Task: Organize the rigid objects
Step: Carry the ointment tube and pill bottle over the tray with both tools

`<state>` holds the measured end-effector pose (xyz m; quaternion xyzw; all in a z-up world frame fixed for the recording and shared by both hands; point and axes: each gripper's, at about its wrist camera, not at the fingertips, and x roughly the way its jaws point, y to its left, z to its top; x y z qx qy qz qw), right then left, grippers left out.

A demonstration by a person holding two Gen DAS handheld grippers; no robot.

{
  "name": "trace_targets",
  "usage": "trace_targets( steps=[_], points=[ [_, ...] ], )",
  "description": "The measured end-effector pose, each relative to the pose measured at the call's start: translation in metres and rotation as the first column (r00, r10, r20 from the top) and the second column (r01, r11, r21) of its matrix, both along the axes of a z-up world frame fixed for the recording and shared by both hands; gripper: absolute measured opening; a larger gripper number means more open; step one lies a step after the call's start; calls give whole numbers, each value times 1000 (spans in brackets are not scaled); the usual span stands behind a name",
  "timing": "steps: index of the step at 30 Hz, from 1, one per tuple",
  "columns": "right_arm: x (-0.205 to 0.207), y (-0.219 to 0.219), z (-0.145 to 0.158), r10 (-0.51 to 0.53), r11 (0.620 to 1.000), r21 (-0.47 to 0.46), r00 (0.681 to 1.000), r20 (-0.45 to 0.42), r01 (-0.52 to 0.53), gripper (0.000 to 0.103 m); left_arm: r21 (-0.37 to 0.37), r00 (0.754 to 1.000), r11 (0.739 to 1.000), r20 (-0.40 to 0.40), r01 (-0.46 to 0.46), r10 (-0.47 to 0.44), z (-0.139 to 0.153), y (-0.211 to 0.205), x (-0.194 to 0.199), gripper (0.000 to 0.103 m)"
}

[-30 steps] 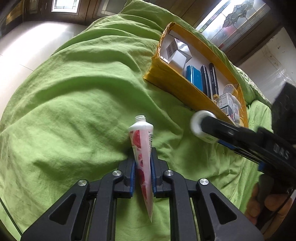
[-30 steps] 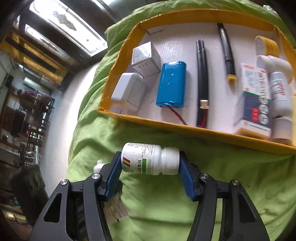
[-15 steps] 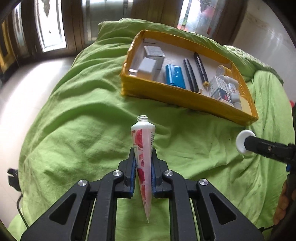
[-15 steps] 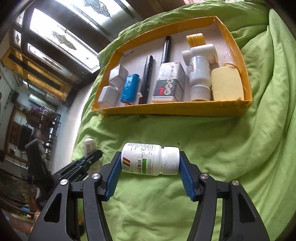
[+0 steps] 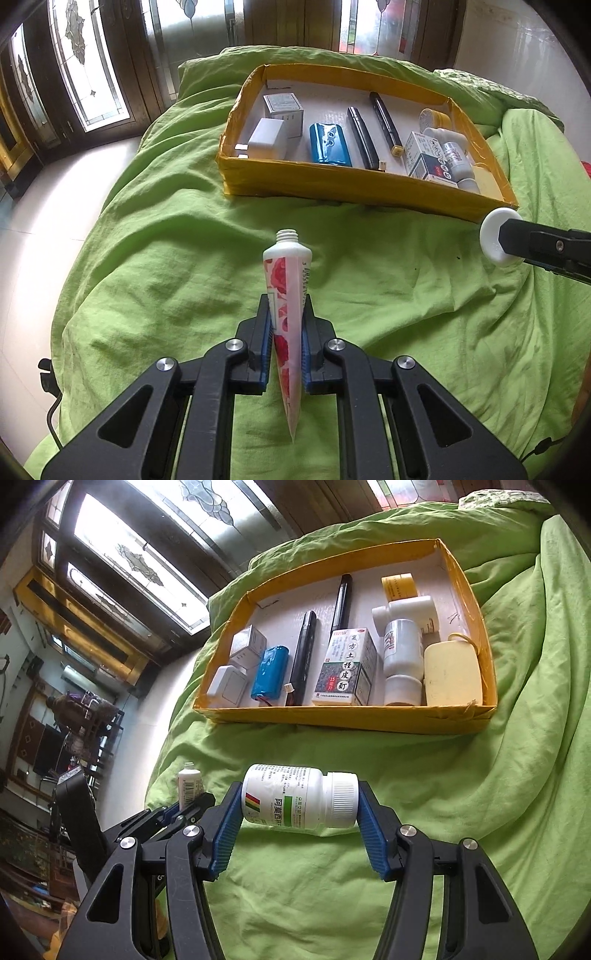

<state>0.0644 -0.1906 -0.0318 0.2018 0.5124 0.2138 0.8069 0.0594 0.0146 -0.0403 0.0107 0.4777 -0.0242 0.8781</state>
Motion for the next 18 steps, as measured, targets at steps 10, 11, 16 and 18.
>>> trace_targets(
  steps=[10,11,16,18],
  points=[
    [-2,-2,8,-9,1000,-29,999,48,11,54,-116,999,993,42,-15,20,16,12,-5,10],
    [-2,-3,8,-10,1000,-29,999,48,11,54,-125,999,992,42,-13,19,16,12,-5,10],
    [-1,-3,9,-10,999,-36,998,58,13,54,-129,999,991,36,-15,20,21,11,-1,10],
    [-1,-3,9,-11,999,-39,998,60,13,54,-130,999,991,42,-13,19,26,9,1,10]
  ],
)
